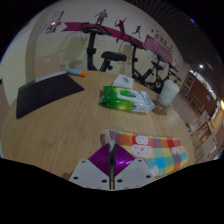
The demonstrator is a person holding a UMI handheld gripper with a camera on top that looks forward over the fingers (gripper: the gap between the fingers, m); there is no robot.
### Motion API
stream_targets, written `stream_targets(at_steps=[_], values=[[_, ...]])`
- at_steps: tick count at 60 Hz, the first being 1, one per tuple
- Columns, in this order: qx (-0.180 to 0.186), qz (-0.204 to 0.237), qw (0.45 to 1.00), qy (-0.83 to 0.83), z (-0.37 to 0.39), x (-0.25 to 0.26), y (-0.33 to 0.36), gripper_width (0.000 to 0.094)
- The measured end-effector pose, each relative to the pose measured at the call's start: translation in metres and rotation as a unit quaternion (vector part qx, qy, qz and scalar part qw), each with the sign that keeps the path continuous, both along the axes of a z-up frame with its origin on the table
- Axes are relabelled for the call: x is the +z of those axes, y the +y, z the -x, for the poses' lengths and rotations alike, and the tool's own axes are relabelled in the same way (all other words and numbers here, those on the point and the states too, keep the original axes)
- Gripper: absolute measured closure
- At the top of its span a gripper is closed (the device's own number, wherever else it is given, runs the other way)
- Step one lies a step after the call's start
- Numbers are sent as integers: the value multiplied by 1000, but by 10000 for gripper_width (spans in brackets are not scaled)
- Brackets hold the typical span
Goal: Fold towel
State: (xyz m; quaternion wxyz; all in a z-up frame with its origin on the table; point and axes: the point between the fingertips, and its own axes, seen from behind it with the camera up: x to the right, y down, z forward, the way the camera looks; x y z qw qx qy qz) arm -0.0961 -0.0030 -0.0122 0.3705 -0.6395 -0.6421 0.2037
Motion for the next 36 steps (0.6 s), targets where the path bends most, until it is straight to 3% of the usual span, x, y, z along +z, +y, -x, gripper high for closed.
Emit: stream_targets(at_steps=[8,18,26,36], values=[[15,118,993,7,-5,35,-48,908],[10,185,981,56,-9,117,-43,907],[-18,162,985,57,-17,131,21,908],[-42,132,990,31,-26,86,95,907]])
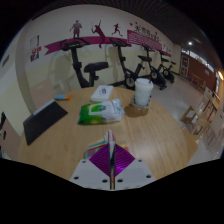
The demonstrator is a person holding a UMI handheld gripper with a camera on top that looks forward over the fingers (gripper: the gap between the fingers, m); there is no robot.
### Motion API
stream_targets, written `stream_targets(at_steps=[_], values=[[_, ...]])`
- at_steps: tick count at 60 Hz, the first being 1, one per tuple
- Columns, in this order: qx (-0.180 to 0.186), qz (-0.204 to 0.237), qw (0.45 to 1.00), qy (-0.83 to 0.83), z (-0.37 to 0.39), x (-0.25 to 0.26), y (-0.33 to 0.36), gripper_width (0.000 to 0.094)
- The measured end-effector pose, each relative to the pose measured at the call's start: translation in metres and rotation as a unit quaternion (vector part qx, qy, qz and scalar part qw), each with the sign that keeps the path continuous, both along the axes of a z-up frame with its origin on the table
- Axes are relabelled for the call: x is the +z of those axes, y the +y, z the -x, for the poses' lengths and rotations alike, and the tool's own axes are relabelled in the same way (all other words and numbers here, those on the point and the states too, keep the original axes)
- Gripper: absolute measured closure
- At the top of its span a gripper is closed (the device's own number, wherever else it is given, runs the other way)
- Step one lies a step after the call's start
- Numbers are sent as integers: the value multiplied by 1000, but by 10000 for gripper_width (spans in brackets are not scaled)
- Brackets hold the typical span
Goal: Fold towel
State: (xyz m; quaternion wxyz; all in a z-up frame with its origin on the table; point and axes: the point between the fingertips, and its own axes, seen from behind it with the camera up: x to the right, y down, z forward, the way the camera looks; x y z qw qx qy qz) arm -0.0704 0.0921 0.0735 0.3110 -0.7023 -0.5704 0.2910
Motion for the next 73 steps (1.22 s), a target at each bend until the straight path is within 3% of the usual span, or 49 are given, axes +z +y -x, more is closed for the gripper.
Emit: stream_targets(at_steps=[12,16,23,25,29,37,43,55,73], values=[[-1,-21,999,-34,-8,-60,34,894],[5,-8,999,-31,-11,-58,33,810],[4,-26,999,-19,-19,-32,38,40],[-2,-33,999,-20,-29,-19,39,131],[-22,-46,998,-27,-53,7,40,62],[-51,-44,997,-49,-117,56,24,87],[-45,-23,998,-47,-165,94,2,81],[-24,-34,998,-51,-232,118,-31,78],[-10,-31,999,-39,-248,124,-53,80]])
